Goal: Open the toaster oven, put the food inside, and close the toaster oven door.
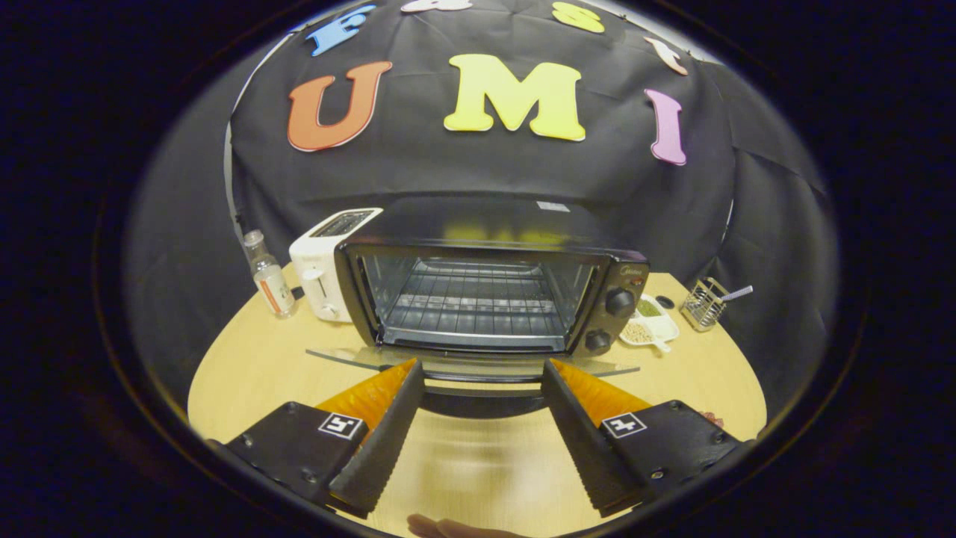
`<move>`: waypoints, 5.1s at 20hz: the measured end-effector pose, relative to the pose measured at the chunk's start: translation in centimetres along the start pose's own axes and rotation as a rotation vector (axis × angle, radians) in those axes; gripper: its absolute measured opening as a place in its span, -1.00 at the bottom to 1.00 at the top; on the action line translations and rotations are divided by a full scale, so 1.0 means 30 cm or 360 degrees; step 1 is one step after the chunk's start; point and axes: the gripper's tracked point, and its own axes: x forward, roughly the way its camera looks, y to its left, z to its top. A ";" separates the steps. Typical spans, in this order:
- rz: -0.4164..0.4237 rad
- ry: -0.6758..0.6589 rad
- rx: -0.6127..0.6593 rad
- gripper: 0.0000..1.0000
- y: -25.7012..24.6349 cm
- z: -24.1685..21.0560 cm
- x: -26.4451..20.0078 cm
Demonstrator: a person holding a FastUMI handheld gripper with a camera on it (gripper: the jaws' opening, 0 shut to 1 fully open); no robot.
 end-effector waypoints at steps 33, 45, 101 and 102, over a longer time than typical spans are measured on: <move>0.0193 0.0271 -0.0062 1.00 -0.327 -0.238 -0.200; 0.0378 0.0353 0.0209 0.99 -0.768 -0.200 -0.239; 0.0179 -0.0557 -0.0012 -0.83 -0.079 0.179 -0.088; 0.0165 -0.0574 0.0032 -0.83 -0.072 0.197 -0.055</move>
